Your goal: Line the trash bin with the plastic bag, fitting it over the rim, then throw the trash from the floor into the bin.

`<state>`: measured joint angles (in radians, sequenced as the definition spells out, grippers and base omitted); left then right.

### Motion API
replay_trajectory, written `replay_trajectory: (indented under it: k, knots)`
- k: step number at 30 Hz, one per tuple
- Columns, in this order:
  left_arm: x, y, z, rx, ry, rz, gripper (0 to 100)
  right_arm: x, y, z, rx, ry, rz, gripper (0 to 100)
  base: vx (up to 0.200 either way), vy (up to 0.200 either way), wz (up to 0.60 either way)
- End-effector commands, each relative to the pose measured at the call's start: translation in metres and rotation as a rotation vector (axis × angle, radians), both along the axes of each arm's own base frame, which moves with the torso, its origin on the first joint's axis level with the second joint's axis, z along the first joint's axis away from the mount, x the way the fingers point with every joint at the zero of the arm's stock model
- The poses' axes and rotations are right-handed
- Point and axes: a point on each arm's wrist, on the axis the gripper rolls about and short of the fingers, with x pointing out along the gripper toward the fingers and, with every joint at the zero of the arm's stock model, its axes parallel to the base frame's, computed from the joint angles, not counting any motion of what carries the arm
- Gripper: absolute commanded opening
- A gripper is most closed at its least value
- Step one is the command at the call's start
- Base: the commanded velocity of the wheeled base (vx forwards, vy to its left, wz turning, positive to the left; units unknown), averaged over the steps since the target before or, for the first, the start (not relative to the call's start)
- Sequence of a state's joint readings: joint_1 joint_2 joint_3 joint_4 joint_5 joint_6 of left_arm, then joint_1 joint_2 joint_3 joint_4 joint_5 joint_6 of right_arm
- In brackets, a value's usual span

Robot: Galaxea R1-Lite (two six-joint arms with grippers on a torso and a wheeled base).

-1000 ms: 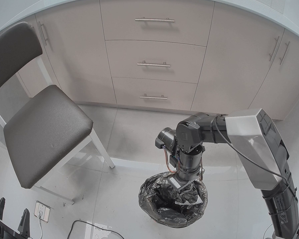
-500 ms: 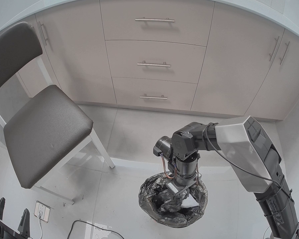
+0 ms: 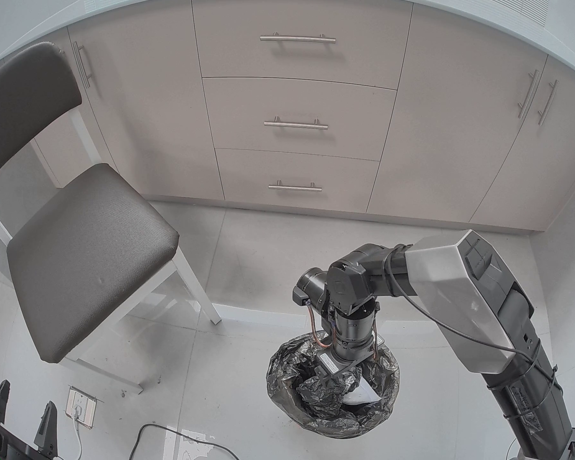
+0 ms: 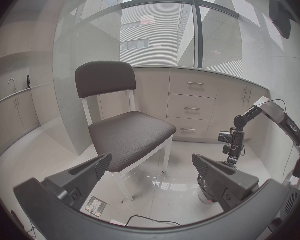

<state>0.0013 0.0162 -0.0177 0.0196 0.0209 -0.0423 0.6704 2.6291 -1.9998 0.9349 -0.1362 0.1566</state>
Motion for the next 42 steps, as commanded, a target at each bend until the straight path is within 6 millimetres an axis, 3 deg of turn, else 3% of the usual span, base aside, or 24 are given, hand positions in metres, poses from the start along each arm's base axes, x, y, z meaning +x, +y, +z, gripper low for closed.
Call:
replay_trajectory:
  k: [1,2,16,24,42]
  knots:
    - [0.0,0.0,-0.003,-0.001,0.0,0.001,100,0.002,0.002,-0.014,-0.016,-0.008,0.002,100,0.0,0.0,0.0]
    - [0.0,0.0,-0.003,-0.001,0.0,0.001,100,0.002,0.002,-0.015,-0.013,-0.011,0.001,0,0.0,0.0,0.0]
    - [0.0,0.0,-0.003,-0.001,0.0,0.001,100,0.008,0.003,-0.032,-0.008,-0.023,-0.008,0,0.0,0.0,0.0]
    - [0.0,0.0,-0.003,-0.001,-0.001,0.001,100,0.019,0.005,-0.067,0.015,-0.09,-0.079,0,0.0,0.0,0.0]
    - [0.0,0.0,-0.003,-0.001,-0.001,0.001,100,0.037,0.0,-0.104,0.036,-0.204,-0.114,0,0.0,0.0,0.0]
